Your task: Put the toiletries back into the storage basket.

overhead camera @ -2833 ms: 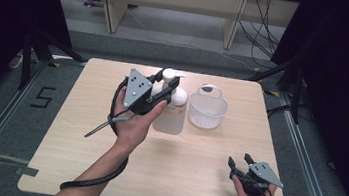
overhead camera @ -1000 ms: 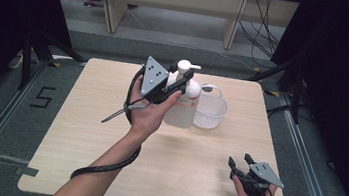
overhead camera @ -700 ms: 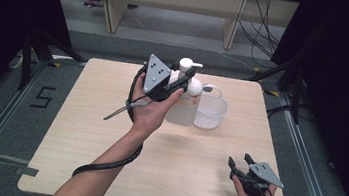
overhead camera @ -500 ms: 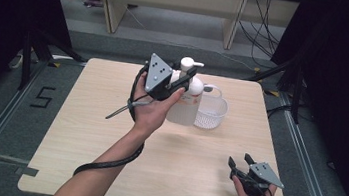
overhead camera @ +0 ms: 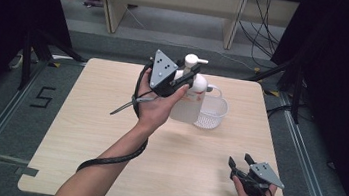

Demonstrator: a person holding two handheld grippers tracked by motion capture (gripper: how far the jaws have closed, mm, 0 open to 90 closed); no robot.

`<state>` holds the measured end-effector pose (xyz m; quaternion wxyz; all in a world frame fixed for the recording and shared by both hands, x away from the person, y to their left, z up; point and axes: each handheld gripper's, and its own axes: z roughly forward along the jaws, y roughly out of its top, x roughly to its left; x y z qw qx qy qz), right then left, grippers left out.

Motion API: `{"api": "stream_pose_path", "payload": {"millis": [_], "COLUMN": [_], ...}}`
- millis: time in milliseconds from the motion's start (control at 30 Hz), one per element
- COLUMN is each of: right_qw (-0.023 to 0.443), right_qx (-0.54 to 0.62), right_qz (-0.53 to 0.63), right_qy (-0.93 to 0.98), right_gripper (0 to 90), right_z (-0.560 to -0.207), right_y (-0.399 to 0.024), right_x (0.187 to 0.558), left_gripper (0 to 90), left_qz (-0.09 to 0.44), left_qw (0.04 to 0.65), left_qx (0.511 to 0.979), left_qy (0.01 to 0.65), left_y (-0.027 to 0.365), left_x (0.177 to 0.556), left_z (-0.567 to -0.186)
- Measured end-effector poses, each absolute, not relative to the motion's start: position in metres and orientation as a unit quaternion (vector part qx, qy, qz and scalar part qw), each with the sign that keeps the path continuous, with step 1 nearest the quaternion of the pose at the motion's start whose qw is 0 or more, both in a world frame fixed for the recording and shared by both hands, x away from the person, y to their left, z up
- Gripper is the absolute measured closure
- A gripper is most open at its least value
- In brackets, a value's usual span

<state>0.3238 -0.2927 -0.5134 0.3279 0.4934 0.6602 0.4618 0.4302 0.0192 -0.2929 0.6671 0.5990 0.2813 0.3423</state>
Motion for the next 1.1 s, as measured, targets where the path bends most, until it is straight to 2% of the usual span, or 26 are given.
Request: {"api": "stream_pose_path", "payload": {"millis": [67,1100], "right_qw": [0.341,0.33], "right_qx": [0.479,0.481], "right_qz": [0.456,0.457], "right_qy": [0.668,0.672], "right_gripper": [38.2,38.2], "right_z": [-0.513,-0.513], "right_y": [-0.296,-0.295], "right_x": [0.325,0.325], "left_gripper": [59.0,59.0], "left_qz": [0.341,0.339], "left_qw": [0.669,0.669], "left_qx": [0.598,0.598], "left_qy": [0.282,0.282], "left_y": [0.018,0.003], "left_x": [0.431,0.447], "left_z": [-0.292,-0.286]}}
